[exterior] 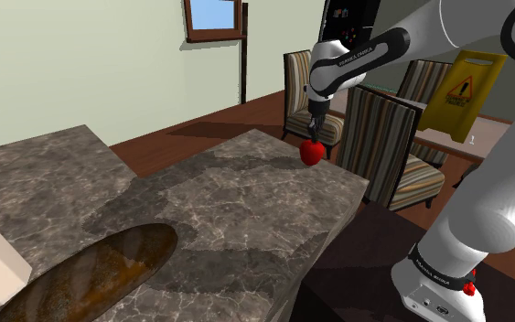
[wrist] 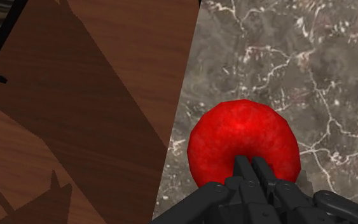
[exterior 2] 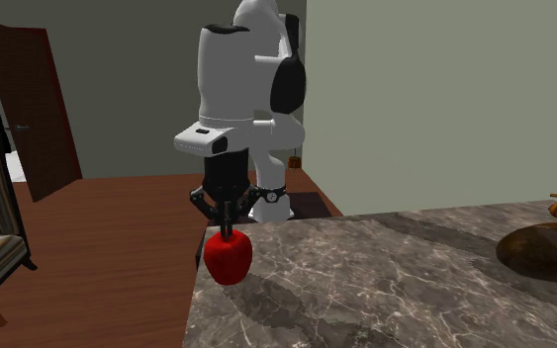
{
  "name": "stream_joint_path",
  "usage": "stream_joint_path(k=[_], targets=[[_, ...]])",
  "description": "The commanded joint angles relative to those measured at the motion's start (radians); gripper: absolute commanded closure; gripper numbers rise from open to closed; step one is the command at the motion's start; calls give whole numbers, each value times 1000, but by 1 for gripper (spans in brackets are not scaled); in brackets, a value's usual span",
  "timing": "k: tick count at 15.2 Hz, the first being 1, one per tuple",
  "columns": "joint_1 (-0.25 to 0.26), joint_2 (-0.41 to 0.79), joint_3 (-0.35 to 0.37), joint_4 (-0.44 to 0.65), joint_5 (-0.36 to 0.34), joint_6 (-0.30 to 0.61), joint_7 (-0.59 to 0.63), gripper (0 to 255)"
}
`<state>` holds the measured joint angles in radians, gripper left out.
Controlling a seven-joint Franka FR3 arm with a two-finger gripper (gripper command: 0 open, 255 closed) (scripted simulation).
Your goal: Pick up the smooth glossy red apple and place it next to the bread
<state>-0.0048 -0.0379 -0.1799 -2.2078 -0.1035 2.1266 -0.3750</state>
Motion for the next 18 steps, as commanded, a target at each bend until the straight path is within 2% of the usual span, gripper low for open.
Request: stream_joint_path(k=[1,4,18], targets=[[0,0,0,0,0,0,0,255],[0,0,0,0,0,0,0,255],[3,-67,5,120,-3,-186,-7,255]])
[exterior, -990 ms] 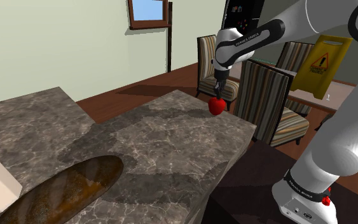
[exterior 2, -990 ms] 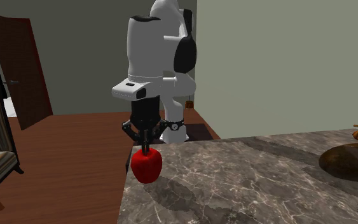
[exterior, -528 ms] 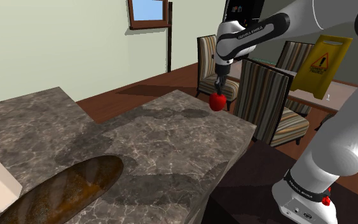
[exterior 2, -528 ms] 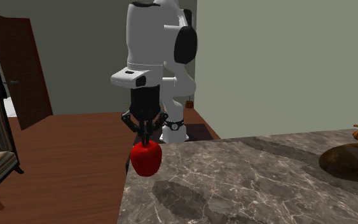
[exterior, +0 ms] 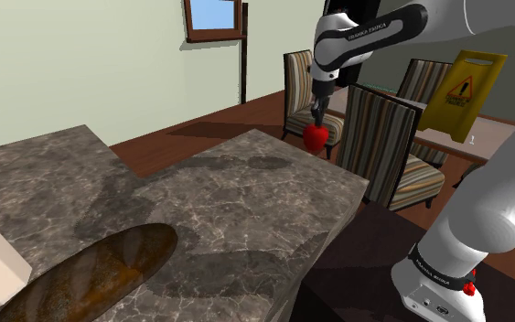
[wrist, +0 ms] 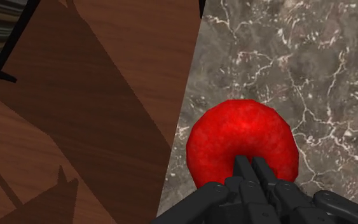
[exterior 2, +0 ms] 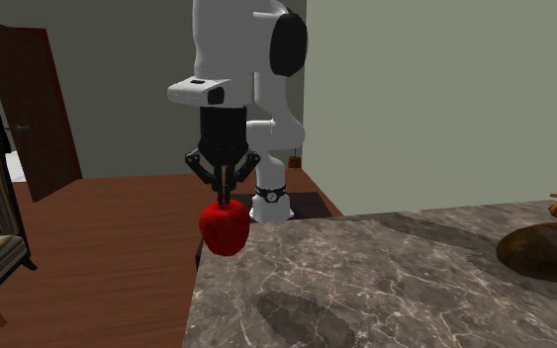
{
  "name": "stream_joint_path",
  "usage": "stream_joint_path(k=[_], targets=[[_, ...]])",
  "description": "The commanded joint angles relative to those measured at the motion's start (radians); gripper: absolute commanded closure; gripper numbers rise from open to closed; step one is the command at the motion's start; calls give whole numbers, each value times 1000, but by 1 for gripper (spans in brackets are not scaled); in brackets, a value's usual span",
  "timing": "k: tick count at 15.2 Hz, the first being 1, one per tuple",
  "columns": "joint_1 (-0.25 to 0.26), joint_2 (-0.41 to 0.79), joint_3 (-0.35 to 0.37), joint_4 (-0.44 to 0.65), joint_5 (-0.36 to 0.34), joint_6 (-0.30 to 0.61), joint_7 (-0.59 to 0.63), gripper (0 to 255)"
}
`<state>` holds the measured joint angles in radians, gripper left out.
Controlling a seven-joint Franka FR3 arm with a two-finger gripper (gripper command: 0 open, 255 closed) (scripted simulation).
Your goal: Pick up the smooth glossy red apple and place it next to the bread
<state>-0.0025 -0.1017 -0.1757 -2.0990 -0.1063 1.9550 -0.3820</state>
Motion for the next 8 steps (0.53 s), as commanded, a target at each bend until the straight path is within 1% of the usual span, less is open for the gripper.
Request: stream_joint_path(k=[1,8], targets=[[1,-7,1,21,0,-28,-1,255],[2,-23,4,98,1,-121,-6,255]])
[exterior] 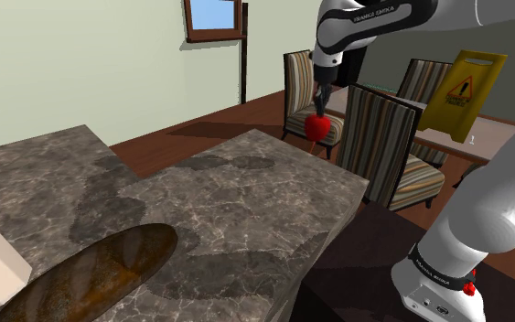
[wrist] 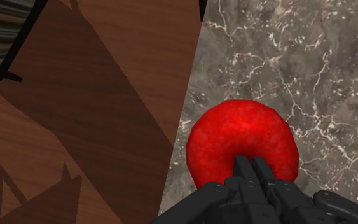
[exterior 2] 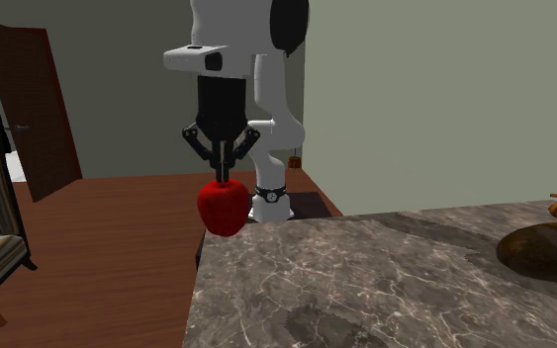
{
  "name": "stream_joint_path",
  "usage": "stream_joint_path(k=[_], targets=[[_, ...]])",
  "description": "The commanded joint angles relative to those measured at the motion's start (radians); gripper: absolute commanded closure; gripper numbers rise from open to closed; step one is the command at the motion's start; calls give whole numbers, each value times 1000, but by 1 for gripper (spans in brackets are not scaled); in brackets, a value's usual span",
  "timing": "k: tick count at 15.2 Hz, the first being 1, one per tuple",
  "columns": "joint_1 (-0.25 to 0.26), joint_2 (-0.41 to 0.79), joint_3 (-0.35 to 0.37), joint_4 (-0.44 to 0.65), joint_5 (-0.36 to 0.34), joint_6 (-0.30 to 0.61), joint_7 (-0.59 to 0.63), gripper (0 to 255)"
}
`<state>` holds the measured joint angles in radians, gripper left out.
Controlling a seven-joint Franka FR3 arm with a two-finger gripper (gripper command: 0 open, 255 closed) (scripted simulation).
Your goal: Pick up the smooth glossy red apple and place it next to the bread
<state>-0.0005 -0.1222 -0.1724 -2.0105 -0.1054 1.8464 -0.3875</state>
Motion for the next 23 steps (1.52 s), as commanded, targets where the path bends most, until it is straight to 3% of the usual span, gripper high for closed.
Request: stream_joint_path(k=[1,12,23], targets=[[1,-4,1,22,0,-26,-1,255],[2,-6,4,162,3,-168,-11,255],[116,-89,161,77,37,-186,253,255]])
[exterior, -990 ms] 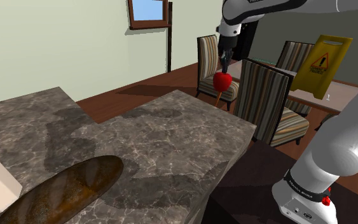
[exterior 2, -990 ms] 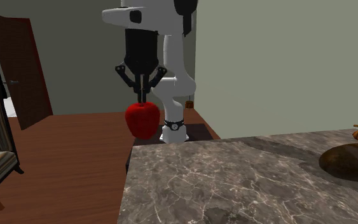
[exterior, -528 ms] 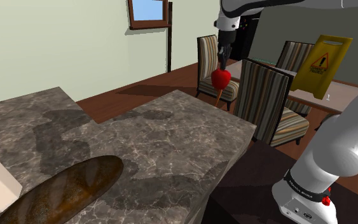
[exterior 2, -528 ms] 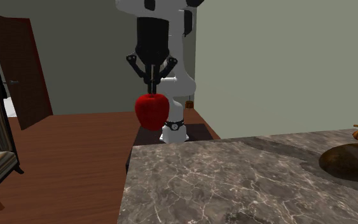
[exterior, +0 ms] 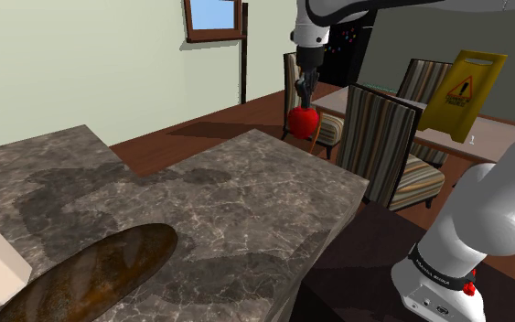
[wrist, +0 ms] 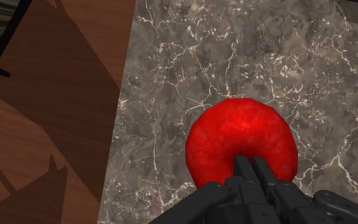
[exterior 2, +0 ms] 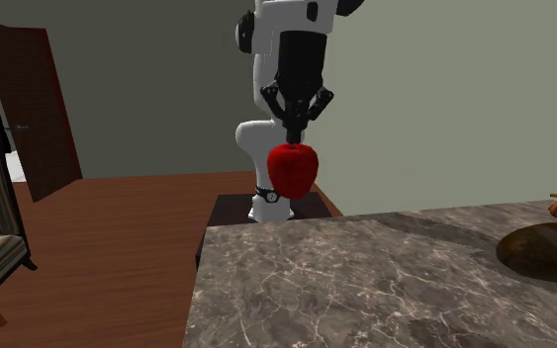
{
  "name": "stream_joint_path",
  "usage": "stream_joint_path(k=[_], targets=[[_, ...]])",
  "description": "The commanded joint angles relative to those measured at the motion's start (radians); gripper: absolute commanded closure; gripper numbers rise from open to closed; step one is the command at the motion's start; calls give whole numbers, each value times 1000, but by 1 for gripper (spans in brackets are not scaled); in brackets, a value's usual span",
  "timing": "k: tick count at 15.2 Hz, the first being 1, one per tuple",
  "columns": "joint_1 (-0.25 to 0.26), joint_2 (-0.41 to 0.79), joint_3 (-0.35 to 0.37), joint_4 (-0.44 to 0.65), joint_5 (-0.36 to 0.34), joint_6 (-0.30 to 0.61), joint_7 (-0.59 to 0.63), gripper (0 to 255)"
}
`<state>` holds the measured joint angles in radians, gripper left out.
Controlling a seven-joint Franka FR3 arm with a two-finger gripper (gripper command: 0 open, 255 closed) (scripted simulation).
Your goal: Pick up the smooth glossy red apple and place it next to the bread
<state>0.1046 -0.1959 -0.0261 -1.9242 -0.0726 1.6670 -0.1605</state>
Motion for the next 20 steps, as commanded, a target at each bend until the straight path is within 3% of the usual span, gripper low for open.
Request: stream_joint_path(k=[1,11,20], targets=[[21,-16,30,-11,9,-9,50,255],[123,27,177,41,51,-29,290,255],[218,155,302,188,55,-56,512,255]])
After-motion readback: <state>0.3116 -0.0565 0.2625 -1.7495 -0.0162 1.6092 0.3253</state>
